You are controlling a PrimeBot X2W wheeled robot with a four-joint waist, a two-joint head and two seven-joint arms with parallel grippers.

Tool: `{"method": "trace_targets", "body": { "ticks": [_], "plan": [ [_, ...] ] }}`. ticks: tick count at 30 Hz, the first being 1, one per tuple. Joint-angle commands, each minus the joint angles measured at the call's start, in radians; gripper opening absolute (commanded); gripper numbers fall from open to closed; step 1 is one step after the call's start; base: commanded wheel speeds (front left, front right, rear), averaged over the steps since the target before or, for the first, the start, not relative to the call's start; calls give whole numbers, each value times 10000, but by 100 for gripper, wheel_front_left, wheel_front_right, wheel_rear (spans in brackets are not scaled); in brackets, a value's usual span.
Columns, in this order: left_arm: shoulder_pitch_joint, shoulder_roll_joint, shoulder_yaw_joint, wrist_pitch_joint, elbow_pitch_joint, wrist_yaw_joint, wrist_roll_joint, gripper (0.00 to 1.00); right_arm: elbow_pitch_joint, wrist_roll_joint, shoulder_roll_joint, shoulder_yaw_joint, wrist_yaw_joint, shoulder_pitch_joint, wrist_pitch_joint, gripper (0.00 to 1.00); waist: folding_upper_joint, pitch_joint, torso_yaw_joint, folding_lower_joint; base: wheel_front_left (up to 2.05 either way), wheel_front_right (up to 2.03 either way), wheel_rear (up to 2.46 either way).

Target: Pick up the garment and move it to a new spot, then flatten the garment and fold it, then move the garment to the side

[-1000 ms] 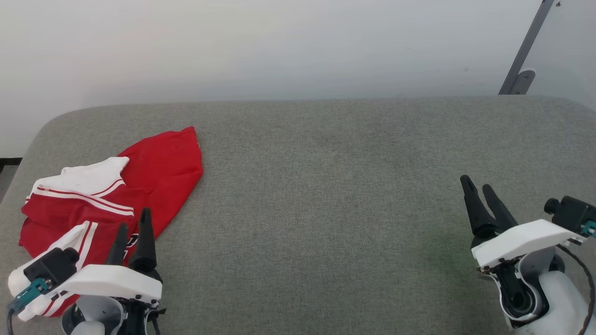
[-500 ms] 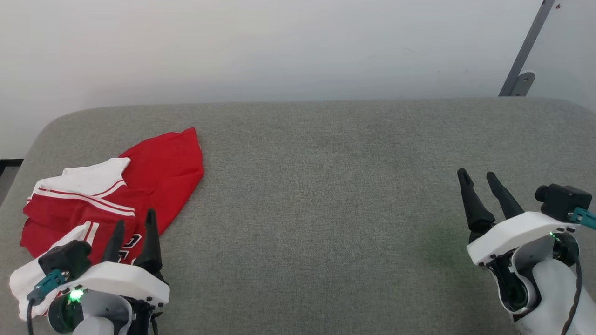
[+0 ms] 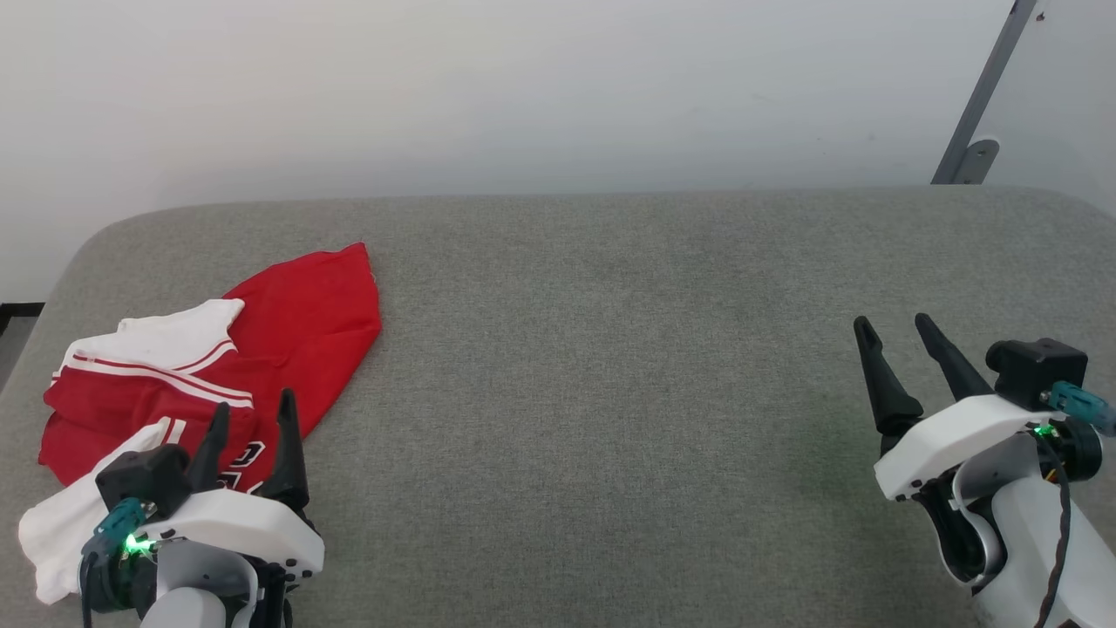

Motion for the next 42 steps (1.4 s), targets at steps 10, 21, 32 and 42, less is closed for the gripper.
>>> {"method": "trace_targets", "body": {
  "ticks": [10, 21, 32, 42],
  "plan": [
    [-239, 117, 1, -325, 29, 24, 873, 100, 73, -866, -214, 136, 45, -417, -340, 100, 0, -20, 1, 0, 0, 0, 0],
    [-181, 6, 210, -598, 268, -144, 1591, 100, 111, -1430, -256, 36, 48, -323, -603, 100, 0, -28, -12, 0, 0, 0, 0],
    [-232, -114, 556, -816, 490, -366, 2295, 100, 60, -1859, -269, -183, 51, -327, -834, 100, 0, -36, 32, 0, 0, 0, 0],
    [-362, -301, 862, -1006, 805, -646, 2772, 100, 115, -2102, -305, -188, 51, -413, -1003, 100, 0, -31, 143, 0, 0, 0, 0]
  ]
}}
